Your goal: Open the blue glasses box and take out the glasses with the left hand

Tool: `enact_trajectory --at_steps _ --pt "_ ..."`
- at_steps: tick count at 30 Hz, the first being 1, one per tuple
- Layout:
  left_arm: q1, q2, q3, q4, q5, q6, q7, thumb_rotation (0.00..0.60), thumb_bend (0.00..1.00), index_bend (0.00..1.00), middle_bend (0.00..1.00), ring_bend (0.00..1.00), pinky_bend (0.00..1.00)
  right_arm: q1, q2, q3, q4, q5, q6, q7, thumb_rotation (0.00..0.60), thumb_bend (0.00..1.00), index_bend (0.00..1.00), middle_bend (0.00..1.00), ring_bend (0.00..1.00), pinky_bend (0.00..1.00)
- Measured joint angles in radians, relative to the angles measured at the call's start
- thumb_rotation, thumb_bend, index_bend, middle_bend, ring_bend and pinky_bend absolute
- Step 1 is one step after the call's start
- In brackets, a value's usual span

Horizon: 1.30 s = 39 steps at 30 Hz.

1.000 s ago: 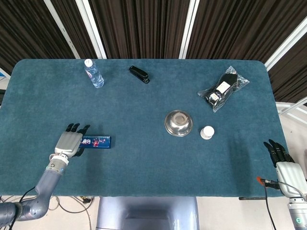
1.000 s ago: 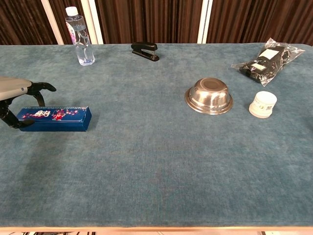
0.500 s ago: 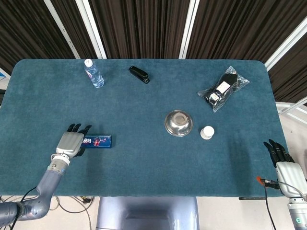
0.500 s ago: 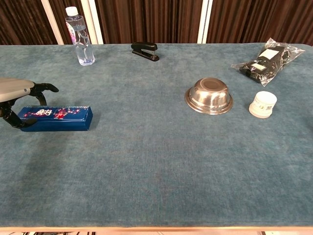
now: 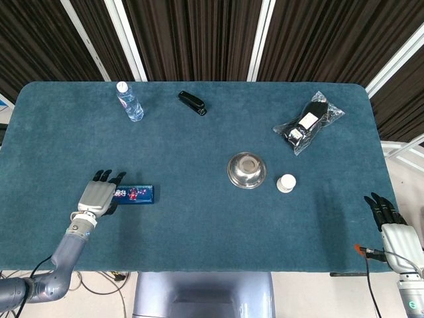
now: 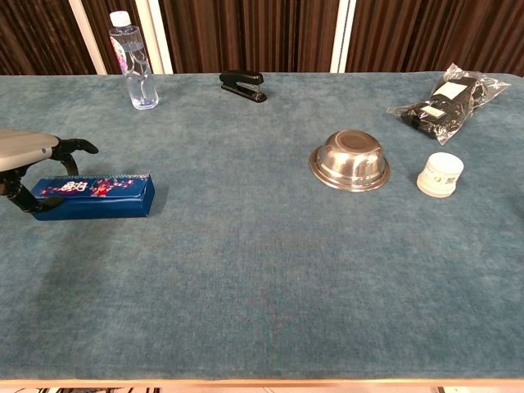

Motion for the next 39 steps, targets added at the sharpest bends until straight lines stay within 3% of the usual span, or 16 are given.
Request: enact_trajectory --at_steps 18,39 --pt "-0.021 -0.033 -0.011 0.050 -0.023 -0.006 0.019 0.600 0.49 0.03 0.19 0.01 0.05 0.000 0.000 0.000 -0.002 0.001 0.000 -0.001 0.600 0.11 0.00 0.00 0.00 0.21" --pt "-0.070 -0.084 -0.063 0.154 -0.067 -0.010 0.049 0.600 0.47 0.03 0.17 0.01 0.05 0.000 0.000 0.002 -0.007 0.010 -0.004 -0.005 0.600 0.11 0.00 0.00 0.00 0.21"
